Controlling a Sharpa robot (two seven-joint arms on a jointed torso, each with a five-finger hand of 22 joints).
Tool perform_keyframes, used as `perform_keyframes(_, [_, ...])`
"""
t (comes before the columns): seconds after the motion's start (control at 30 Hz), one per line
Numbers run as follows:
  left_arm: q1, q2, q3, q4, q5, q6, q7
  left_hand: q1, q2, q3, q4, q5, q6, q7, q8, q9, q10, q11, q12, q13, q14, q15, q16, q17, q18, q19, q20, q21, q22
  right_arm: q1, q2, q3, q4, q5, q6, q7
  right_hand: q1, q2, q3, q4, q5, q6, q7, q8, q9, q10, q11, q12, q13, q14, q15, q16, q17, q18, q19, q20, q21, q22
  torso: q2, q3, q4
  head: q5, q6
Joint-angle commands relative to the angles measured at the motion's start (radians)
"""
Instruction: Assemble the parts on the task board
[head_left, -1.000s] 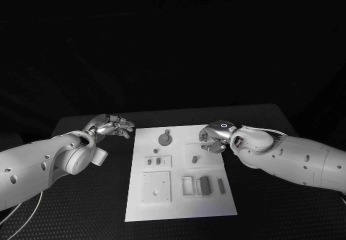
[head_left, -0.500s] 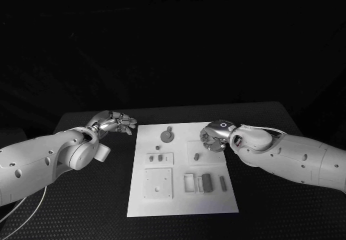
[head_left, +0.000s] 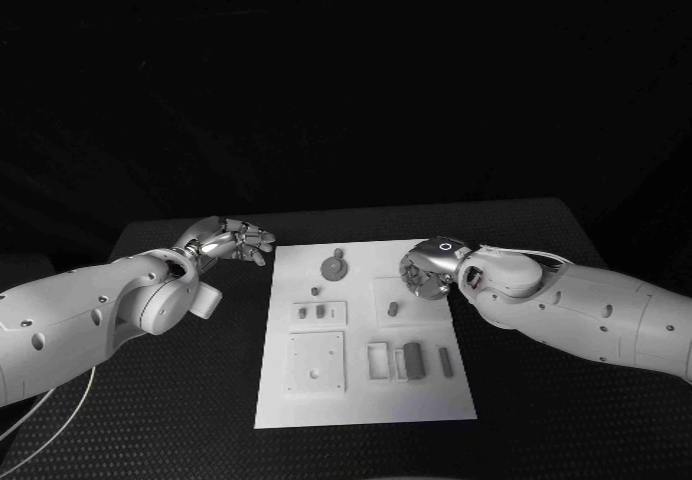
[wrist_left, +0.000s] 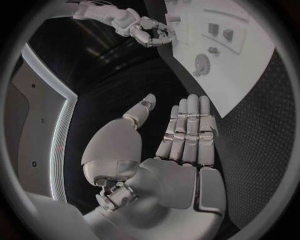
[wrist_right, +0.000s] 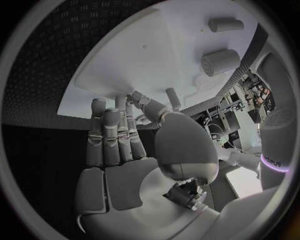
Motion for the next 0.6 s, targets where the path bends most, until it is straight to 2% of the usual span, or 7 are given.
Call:
perform_keyframes(0.03, [0.001,0.002,0.001,0.002,-0.01,0.007,0.006,-0.01,0.001,-0.008,-0.001,-0.002,-0.006,0.0,0.003,-0.001,-0.003,0.007,-0.005,-0.001,0.003,0.001,-0.005,0.002,-0.01,0.0,0.006,-0.005,-0.002,-0.015,0.007,-0.008,-0.005,-0.023,0.048,-0.004,0.002,0.005,-0.001,-0.008,-0.001,0.005,0.0,0.002,-0.001,0.007,0.0,0.001,-0.002,0.004,-0.003,0.004,0.002,0.014,0.007,-0.002,0.004,0.001,-0.001,0.0016,0.0004,0.0,-0.003])
perform_keyframes(0.33, [0.001,0.003,0.001,0.002,-0.01,0.007,0.003,-0.016,-0.005,-0.019,-0.002,-0.002,-0.014,0.002,0.001,-0.003,-0.008,0.01,-0.012,-0.002,0.003,0.002,-0.011,0.008,-0.009,0.001,0.006,-0.009,-0.004,-0.018,0.024,-0.011,-0.02,-0.054,0.056,-0.033,0.007,0.001,0.001,-0.009,-0.001,0.001,0.002,-0.002,-0.002,0.002,0.001,-0.008,0.0,0.005,-0.001,0.004,0.003,0.014,0.008,-0.004,0.004,0.004,0.0,0.0012,0.0002,0.0,-0.006])
perform_keyframes(0.43, [0.001,0.002,0.001,0.001,-0.01,0.006,0.001,-0.016,-0.004,-0.02,-0.003,-0.002,-0.015,0.003,0.001,-0.004,-0.009,0.01,-0.013,-0.002,0.003,0.001,-0.011,0.009,-0.009,0.001,0.006,-0.01,-0.004,-0.018,0.024,-0.013,-0.02,-0.063,0.067,-0.041,0.02,0.013,0.006,-0.011,-0.001,0.005,0.001,-0.001,0.0,0.006,0.001,-0.01,0.003,0.005,-0.002,0.003,0.005,0.014,0.008,-0.006,0.003,0.006,0.0,0.001,0.0013,0.0,-0.008])
perform_keyframes(0.6, [0.001,0.001,0.001,0.0,-0.01,0.003,-0.003,-0.015,-0.003,-0.021,-0.003,-0.002,-0.017,0.003,0.001,-0.004,-0.011,0.011,-0.015,-0.002,0.003,0.001,-0.012,0.011,-0.009,0.002,0.006,-0.01,-0.004,-0.018,0.025,-0.013,-0.015,-0.066,0.061,-0.048,0.048,0.038,0.01,-0.013,-0.001,0.024,-0.007,0.009,0.006,0.027,-0.007,-0.009,0.014,0.009,-0.009,0.003,0.008,0.014,0.009,-0.009,0.004,0.012,0.0,0.0008,-0.0007,-0.001,-0.01])
